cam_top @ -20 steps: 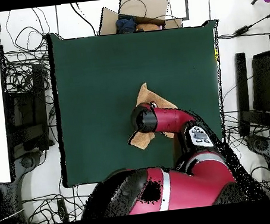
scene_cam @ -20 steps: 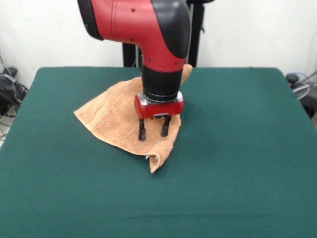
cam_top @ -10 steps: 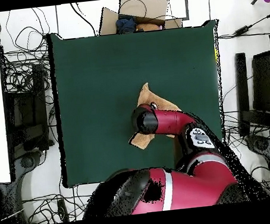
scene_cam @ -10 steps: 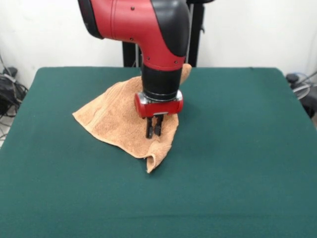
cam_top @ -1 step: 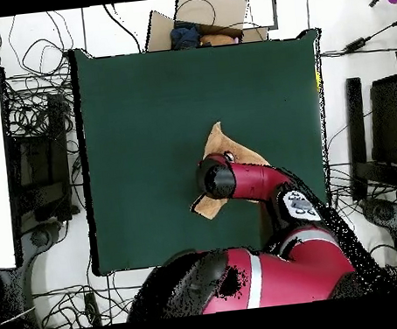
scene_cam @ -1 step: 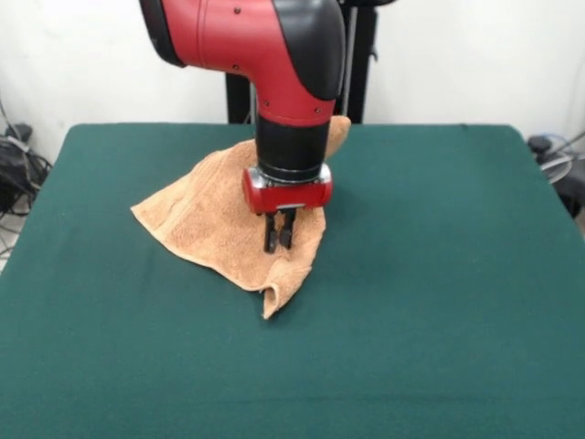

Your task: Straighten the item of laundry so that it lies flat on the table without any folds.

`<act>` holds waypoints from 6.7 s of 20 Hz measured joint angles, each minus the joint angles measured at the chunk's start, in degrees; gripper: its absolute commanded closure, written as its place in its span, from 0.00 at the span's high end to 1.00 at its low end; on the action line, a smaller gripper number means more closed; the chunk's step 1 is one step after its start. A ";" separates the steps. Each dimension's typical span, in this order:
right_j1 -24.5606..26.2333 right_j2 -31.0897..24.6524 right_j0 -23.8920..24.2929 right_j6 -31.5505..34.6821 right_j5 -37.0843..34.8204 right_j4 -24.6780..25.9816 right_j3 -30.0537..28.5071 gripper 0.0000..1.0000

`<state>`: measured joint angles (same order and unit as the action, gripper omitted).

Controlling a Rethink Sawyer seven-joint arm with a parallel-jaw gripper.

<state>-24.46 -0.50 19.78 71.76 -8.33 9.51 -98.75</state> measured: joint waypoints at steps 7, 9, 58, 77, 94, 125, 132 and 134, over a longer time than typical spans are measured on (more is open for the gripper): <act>-4.10 0.55 1.40 0.00 -13.46 0.03 0.61 0.00; -5.52 1.03 1.64 0.00 -20.74 0.10 1.76 0.00; -15.30 -0.18 14.86 0.00 -17.39 6.35 -2.85 1.00; -8.08 -0.32 11.49 0.00 0.36 6.29 -8.26 1.00; -0.86 -1.45 12.66 0.00 13.06 6.09 -9.18 0.00; -7.83 1.28 -3.31 0.00 -15.41 -4.71 -7.65 0.00; -11.80 1.30 -4.26 0.00 -21.31 -6.19 -6.88 0.00; -12.95 1.30 -3.98 0.00 -21.31 -6.75 -6.89 0.00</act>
<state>-37.41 0.79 15.80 71.76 -29.64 2.75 -105.65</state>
